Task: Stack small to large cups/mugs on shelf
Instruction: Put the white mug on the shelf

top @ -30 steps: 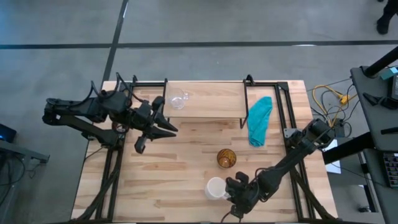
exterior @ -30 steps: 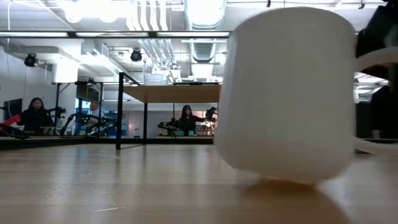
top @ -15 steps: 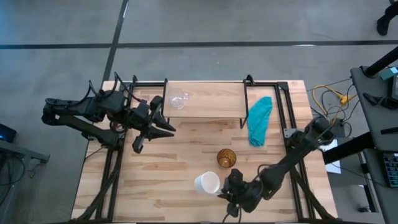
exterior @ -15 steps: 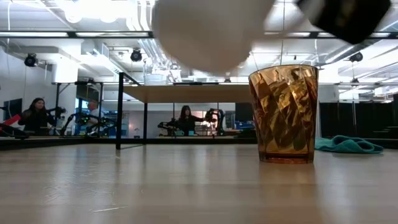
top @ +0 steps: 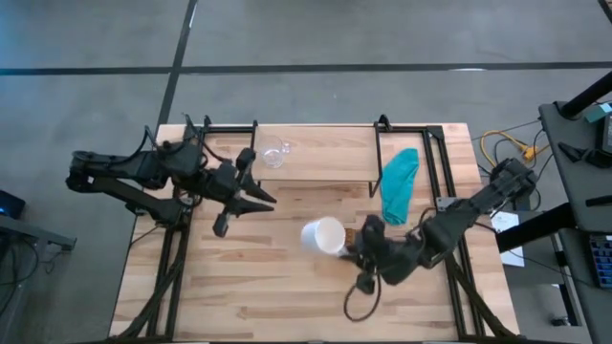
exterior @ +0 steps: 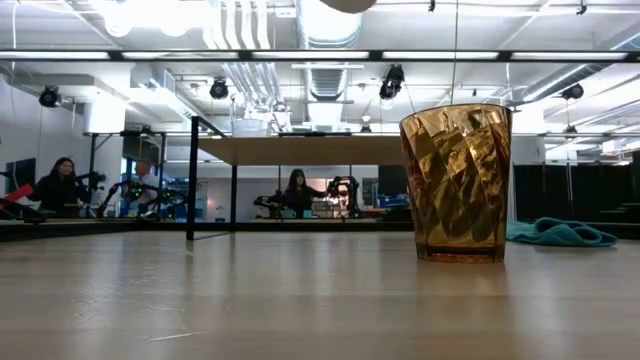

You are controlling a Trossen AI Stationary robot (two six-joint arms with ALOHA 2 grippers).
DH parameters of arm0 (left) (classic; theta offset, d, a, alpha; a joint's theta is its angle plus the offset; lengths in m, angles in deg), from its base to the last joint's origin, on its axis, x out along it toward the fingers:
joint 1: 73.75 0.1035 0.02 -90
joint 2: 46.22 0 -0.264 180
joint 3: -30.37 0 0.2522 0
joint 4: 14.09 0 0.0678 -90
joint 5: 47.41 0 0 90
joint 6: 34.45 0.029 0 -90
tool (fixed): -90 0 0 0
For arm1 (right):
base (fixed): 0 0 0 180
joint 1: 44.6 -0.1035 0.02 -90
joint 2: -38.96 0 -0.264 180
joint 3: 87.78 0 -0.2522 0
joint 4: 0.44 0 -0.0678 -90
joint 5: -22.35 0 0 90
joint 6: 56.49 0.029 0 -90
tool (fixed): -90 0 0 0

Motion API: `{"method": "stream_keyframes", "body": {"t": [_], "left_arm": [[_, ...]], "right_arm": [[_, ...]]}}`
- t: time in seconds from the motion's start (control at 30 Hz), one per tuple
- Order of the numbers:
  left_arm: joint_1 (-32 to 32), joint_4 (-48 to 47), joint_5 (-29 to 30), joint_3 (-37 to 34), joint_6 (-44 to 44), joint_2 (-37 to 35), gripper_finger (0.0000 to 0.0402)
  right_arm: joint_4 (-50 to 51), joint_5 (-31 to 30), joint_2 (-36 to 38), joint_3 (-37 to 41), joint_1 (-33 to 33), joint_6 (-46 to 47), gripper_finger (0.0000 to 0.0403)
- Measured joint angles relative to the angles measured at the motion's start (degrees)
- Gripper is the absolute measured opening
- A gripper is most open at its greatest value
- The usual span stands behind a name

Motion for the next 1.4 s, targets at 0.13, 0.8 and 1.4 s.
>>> {"method": "stream_keyframes", "body": {"t": [0.13,0.8,1.4], "left_arm": [[0.7,0.4,2.6,0.0,3.4,1.4,0.0059],[13.1,0.4,16.3,1.0,11.0,2.2,0.0059],[22.6,11.5,11.3,1.6,10.1,11.4,0.0059]], "right_arm": [[7.9,-0.8,0.4,-5.7,3.9,-4.2,0.0047],[12.2,8.2,0.3,-12.2,21.8,-18.6,0.0047],[12.0,18.4,0.3,-10.5,35.7,-20.7,0.0047]]}}
